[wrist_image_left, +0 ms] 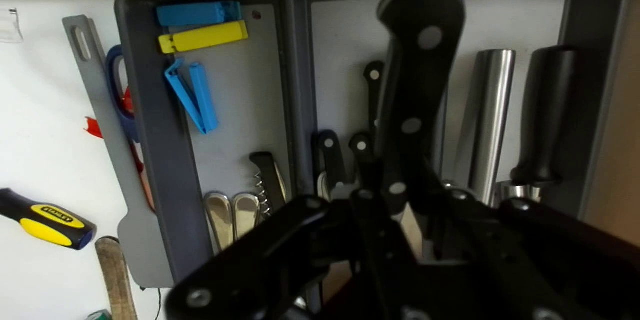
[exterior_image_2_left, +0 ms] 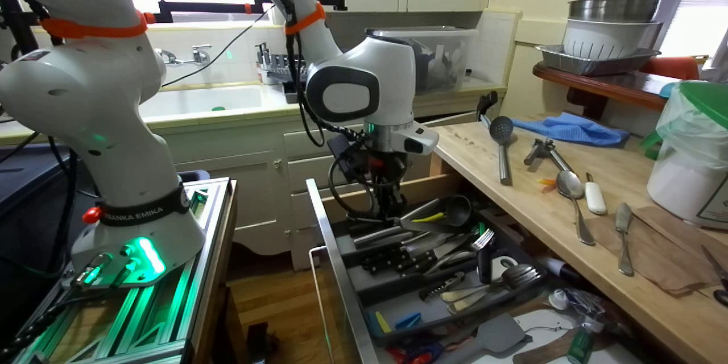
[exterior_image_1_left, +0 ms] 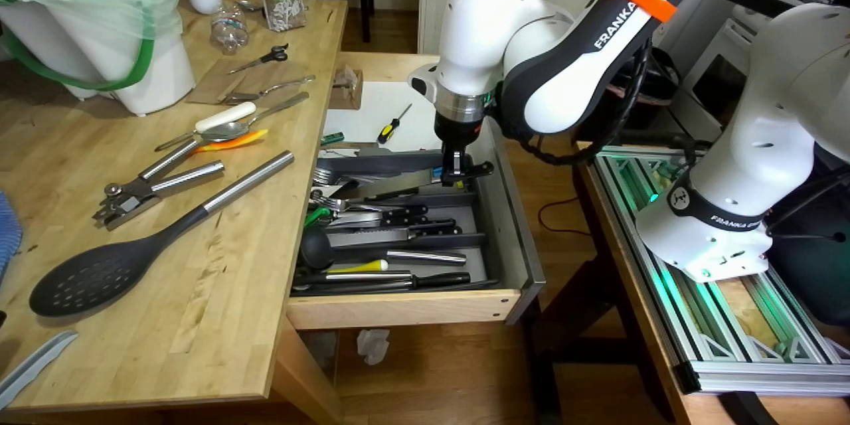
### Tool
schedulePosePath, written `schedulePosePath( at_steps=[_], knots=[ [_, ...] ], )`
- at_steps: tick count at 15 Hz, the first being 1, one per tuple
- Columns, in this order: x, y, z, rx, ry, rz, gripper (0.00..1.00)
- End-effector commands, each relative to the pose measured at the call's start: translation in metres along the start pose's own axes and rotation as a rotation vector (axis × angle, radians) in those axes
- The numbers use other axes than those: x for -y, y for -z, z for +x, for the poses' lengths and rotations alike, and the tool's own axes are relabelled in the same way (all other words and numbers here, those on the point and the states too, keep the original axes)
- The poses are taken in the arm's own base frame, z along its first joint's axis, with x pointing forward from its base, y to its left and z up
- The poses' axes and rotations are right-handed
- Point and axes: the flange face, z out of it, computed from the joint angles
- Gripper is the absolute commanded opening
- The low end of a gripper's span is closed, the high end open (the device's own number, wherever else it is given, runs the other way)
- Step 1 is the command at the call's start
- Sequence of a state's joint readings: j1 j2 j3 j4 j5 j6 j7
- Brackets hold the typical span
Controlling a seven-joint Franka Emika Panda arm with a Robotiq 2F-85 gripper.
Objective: Take the big knife out of the drawer
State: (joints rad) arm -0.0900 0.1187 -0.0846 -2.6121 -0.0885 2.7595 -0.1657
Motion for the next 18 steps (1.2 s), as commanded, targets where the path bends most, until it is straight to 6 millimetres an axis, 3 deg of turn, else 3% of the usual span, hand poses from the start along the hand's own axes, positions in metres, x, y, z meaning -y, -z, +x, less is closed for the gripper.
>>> schedulePosePath(
  at_steps=[1, 18],
  knots=[
    [0.0032, 0.0120, -0.0110, -0.004, -0.018, 0.003, 0.05],
    [0.0031, 0.0187, -0.0076, -0.117, -0.014, -0.013, 0.05]
  ],
)
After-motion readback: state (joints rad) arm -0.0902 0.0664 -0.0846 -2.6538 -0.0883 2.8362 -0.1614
